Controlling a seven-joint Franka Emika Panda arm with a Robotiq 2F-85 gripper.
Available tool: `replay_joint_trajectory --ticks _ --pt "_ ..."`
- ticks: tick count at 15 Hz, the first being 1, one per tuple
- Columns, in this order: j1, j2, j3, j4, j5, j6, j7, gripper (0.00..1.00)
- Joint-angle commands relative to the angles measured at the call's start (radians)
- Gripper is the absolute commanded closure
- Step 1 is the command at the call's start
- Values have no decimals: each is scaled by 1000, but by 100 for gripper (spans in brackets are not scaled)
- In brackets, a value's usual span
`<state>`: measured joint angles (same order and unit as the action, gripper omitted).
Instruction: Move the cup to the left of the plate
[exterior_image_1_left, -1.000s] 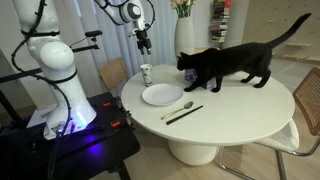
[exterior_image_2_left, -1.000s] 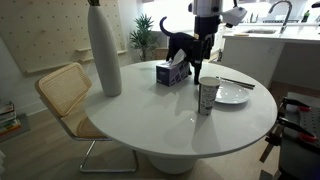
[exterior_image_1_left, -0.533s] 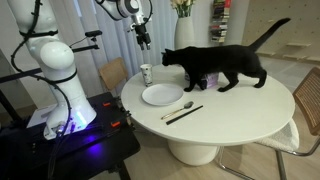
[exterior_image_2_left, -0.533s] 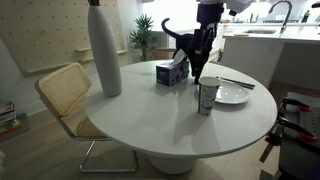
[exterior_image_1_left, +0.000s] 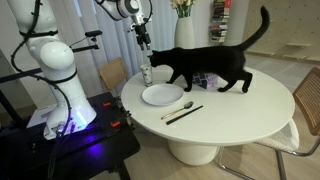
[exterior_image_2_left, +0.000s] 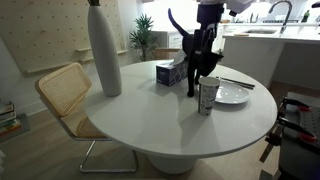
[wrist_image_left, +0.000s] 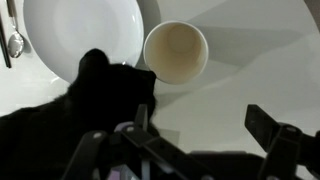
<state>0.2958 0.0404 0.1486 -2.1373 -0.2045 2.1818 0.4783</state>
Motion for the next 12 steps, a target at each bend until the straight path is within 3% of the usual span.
replay_joint_trajectory --ticks 1,12 --pt "-23 0 23 2 0 -3 0 0" --pt "-16 -47 41 32 -58 -55 73 0"
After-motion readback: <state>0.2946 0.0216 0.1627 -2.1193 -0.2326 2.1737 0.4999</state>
